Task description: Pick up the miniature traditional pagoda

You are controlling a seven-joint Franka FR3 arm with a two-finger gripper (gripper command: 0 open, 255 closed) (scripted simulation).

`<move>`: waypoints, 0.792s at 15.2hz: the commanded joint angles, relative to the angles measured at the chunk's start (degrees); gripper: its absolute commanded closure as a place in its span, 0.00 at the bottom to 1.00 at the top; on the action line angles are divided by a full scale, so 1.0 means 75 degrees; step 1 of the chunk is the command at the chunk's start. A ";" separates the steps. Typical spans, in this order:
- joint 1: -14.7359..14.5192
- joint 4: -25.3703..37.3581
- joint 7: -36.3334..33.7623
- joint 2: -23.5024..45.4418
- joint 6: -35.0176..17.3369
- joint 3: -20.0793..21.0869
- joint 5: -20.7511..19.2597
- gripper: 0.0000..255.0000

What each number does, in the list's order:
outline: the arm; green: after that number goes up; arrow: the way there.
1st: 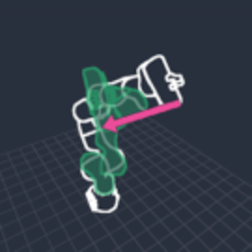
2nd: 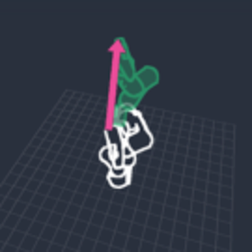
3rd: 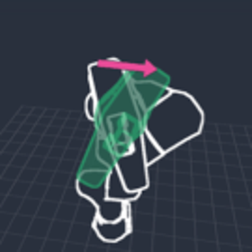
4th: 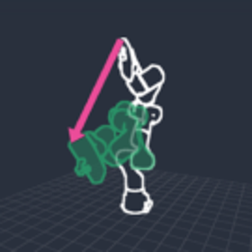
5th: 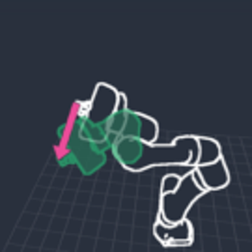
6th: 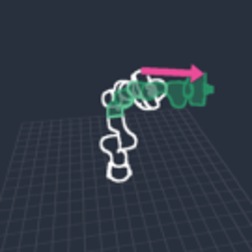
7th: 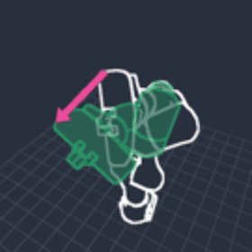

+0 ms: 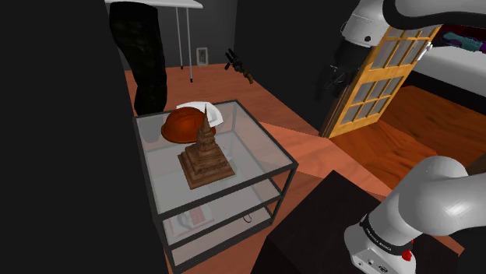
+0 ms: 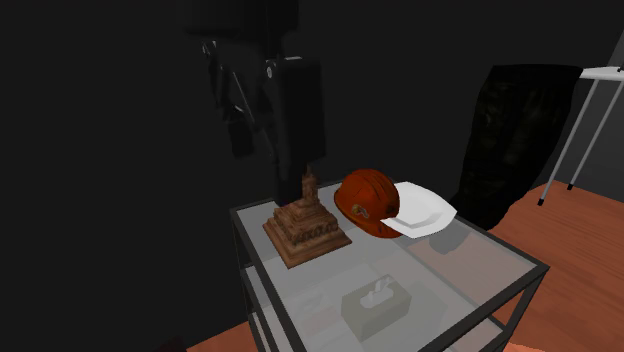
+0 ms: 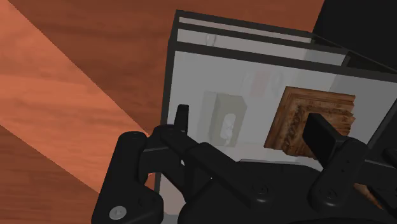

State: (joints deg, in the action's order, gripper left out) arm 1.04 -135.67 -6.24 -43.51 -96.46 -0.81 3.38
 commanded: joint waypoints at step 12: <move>-0.1202 0.0283 0.3065 0.2327 -0.2968 -0.0381 0.0118 0.00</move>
State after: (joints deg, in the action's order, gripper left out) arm -7.02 -134.02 14.50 -28.15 -116.32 -3.55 3.95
